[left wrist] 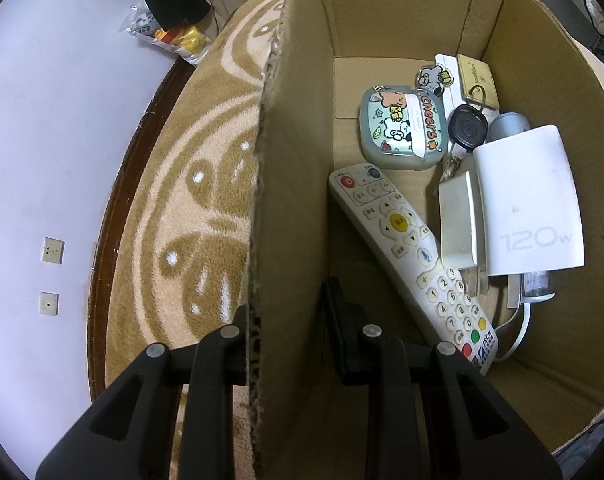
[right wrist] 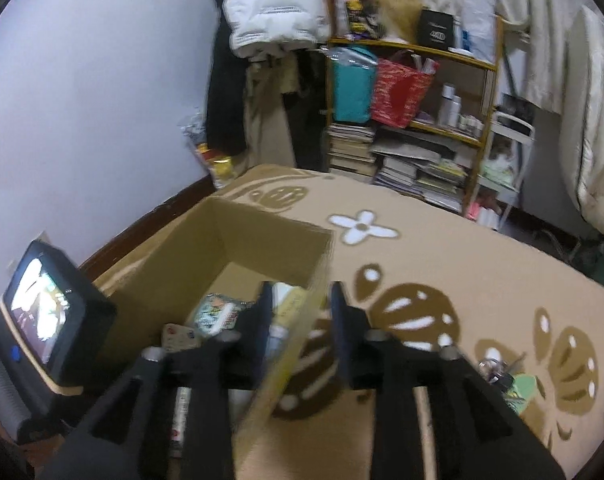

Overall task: Organize rigid objects
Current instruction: 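Move the right gripper to the key bunch and grasp its fob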

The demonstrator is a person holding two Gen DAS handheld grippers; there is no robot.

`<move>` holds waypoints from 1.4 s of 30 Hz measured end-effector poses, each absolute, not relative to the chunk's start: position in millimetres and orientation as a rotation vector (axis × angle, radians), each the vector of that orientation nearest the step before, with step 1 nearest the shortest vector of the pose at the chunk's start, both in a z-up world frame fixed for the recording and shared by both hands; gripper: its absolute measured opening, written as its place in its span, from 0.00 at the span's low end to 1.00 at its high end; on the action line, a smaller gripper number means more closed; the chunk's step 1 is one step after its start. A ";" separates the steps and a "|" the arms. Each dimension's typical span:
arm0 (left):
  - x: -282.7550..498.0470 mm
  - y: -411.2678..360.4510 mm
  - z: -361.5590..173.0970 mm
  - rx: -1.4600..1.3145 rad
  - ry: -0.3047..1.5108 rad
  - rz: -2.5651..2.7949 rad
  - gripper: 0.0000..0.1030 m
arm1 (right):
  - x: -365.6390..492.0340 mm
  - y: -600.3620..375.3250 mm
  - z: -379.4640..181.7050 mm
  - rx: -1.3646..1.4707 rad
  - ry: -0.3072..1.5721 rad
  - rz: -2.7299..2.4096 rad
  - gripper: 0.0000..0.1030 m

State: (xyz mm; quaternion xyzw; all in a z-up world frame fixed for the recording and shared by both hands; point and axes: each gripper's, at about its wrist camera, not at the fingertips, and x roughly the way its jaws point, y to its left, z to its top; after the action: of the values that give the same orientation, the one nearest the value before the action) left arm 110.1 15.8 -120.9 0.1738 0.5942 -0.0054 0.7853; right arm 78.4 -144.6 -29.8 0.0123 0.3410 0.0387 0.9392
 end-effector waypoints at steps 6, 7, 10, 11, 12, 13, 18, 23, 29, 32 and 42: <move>109.2 18.8 -121.9 0.364 1.288 -0.011 0.24 | 80.3 -191.9 -34.0 0.097 0.711 -0.051 0.75; 109.4 19.3 -121.9 0.363 1.289 -0.012 0.24 | 80.2 -201.8 -36.6 0.103 0.709 -0.075 0.81; 109.5 19.7 -121.8 0.364 1.290 -0.012 0.23 | 79.3 -231.1 -46.0 0.129 0.710 -0.135 0.93; 109.8 20.2 -121.8 0.365 1.291 -0.012 0.23 | 78.2 -240.7 -49.8 0.147 0.711 -0.150 0.93; 109.7 19.9 -122.5 0.366 1.291 -0.012 0.23 | 78.5 -253.5 -55.1 0.178 0.721 -0.175 0.93; 110.0 20.2 -122.9 0.366 1.292 -0.012 0.23 | 79.0 -263.3 -59.1 0.199 0.732 -0.193 0.93; 110.5 19.2 -124.1 0.370 1.293 -0.012 0.23 | 83.5 -308.1 -83.3 0.283 0.800 -0.277 0.93; 110.2 16.7 -123.7 0.380 1.292 -0.011 0.24 | 82.9 -336.7 -103.7 0.328 0.838 -0.326 0.93; 110.5 12.8 -123.9 0.386 1.293 -0.010 0.24 | 80.7 -349.4 -128.5 0.336 0.896 -0.355 0.93; 110.8 12.6 -123.8 0.386 1.293 -0.010 0.24 | 81.6 -352.5 -139.6 0.337 0.920 -0.376 0.93; 110.0 10.4 -123.6 0.388 1.292 -0.010 0.24 | 86.3 -345.3 -152.0 0.391 0.919 -0.303 0.93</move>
State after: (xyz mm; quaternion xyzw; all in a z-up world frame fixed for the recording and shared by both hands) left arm 110.0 10.4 -123.5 0.1795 0.5981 -0.0046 0.7811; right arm 86.3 -345.3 -152.0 0.1869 0.4390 -0.1446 0.8668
